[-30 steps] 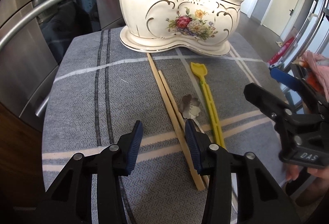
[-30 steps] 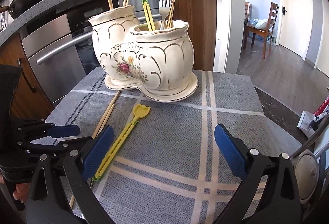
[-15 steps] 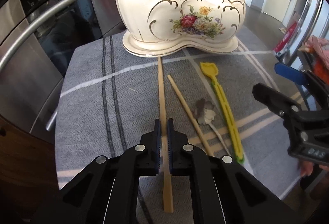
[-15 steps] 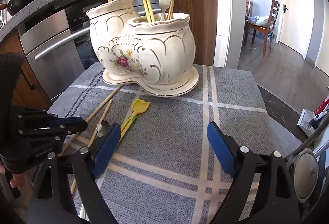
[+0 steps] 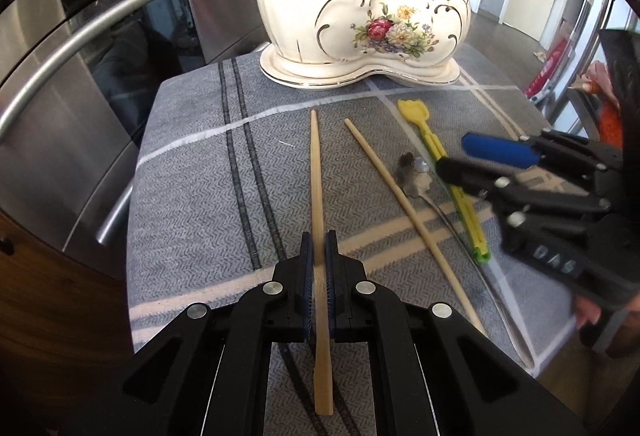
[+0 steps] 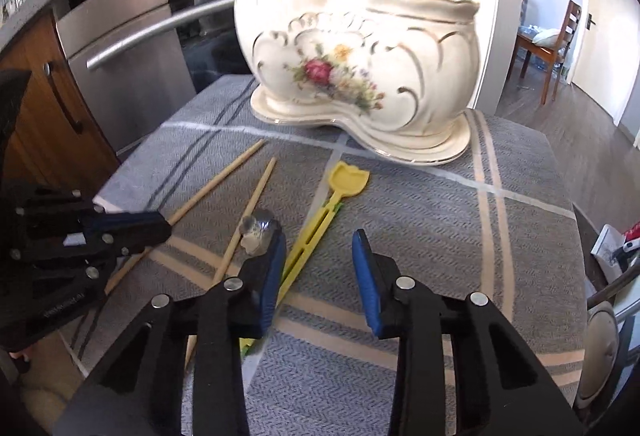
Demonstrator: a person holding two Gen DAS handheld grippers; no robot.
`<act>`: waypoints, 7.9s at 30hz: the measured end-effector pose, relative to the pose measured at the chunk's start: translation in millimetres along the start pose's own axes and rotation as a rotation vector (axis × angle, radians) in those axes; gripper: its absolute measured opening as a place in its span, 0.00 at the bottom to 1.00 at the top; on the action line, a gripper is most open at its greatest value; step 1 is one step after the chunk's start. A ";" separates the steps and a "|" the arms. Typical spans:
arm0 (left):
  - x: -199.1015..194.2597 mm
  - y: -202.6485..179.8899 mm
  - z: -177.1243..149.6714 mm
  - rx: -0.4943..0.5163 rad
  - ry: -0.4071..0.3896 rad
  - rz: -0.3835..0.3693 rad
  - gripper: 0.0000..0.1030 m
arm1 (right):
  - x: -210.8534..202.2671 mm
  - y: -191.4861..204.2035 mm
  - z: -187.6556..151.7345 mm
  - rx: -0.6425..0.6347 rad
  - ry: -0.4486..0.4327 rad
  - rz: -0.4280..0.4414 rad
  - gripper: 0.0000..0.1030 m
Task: Organize utensils
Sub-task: 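Close the left gripper on a wooden chopstick while the right gripper grasps the yellow plastic utensil, then lift the chopstick into the taller pot while the right gripper lowers the yellow utensil into the shorter pot, then open the left gripper releasing the chopstick while the right gripper releases the yellow utensil, then withdraw both grippers from the holder back over the cloth, then close the left gripper on the last chopstick while the right gripper grasps the flower-handled spoon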
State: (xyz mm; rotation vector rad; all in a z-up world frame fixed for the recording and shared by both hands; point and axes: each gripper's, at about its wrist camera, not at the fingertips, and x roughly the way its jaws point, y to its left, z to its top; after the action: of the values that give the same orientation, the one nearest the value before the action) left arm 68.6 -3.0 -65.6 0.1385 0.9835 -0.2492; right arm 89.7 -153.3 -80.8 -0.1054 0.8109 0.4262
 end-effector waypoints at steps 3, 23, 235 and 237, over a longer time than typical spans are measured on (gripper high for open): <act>-0.4 0.9 -0.6 0.002 -0.002 -0.011 0.06 | 2.2 3.8 -1.4 -0.038 0.019 -0.009 0.24; 4.4 -9.9 7.8 0.043 0.025 0.042 0.06 | 2.5 -9.0 4.2 -0.134 0.045 0.015 0.09; -10.9 -9.4 -14.9 0.071 -0.023 -0.005 0.05 | -19.5 39.1 -21.9 -0.041 -0.001 0.015 0.03; -12.7 -5.1 -16.2 0.060 -0.039 -0.008 0.05 | -24.6 35.1 -23.2 -0.021 -0.027 0.037 0.03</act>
State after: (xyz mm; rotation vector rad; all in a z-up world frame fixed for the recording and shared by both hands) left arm 47.5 -2.3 -63.9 0.1839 0.9389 -0.2883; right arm 44.7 -135.3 -76.6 -0.1043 0.7830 0.4701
